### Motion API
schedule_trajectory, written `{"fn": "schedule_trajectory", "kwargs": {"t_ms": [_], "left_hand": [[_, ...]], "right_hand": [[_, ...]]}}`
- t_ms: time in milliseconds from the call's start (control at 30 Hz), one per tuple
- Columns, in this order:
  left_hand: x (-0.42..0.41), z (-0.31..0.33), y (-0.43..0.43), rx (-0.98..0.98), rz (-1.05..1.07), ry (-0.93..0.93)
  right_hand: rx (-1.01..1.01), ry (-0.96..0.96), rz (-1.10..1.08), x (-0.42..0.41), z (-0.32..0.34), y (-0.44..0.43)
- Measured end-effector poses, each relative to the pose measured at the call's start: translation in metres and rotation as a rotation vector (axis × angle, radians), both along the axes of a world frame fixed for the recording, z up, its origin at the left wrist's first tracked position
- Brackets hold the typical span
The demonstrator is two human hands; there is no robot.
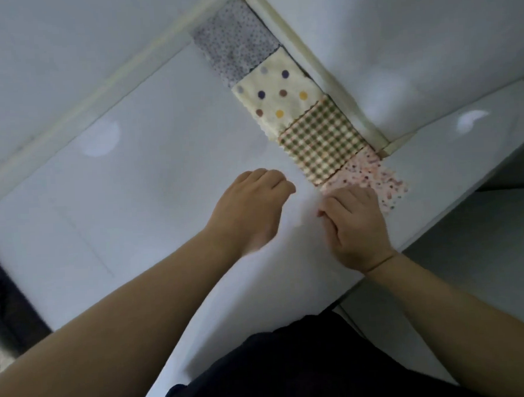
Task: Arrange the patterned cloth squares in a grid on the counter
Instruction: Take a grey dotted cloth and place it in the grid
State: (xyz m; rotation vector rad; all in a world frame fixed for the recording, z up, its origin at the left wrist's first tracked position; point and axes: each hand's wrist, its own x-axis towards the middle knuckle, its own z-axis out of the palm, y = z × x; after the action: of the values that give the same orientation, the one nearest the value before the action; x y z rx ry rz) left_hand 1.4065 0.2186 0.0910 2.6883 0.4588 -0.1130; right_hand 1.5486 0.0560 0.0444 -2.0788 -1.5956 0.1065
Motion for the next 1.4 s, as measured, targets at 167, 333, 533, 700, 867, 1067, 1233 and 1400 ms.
{"fn": "schedule_trajectory", "kwargs": {"t_ms": [167,333,533,700,867,1067,1233,1400], "left_hand": [[-0.097,0.029,-0.015,0.003,0.326,-0.052],[-0.194,0.058,-0.062,-0.063,0.698,-0.083],[-0.286,0.063,-0.102,-0.124,1.165,-0.067],[-0.365,0.080,-0.132,-0.096,1.433,-0.166],[-0.471,0.096,-0.163,-0.029,1.576,-0.290],[-0.616,0.094,-0.225,-0.043,1.606,-0.443],[-0.742,0.100,-0.289,-0.025,1.733,-0.430],[-0.841,0.102,-0.334,-0.007,1.934,-0.506]], "right_hand": [[0.070,0.186,0.216,-0.080,0.027,0.036],[0.066,0.388,0.316,-0.161,0.047,0.057],[-0.059,0.651,0.449,-0.266,0.063,0.062],[-0.252,0.802,0.553,-0.361,0.085,0.055],[-0.356,0.796,0.603,-0.464,0.110,0.040],[-0.311,0.737,0.592,-0.602,0.127,-0.007],[-0.365,0.771,0.618,-0.719,0.140,-0.052],[-0.450,0.711,0.789,-0.829,0.148,-0.077]]}}
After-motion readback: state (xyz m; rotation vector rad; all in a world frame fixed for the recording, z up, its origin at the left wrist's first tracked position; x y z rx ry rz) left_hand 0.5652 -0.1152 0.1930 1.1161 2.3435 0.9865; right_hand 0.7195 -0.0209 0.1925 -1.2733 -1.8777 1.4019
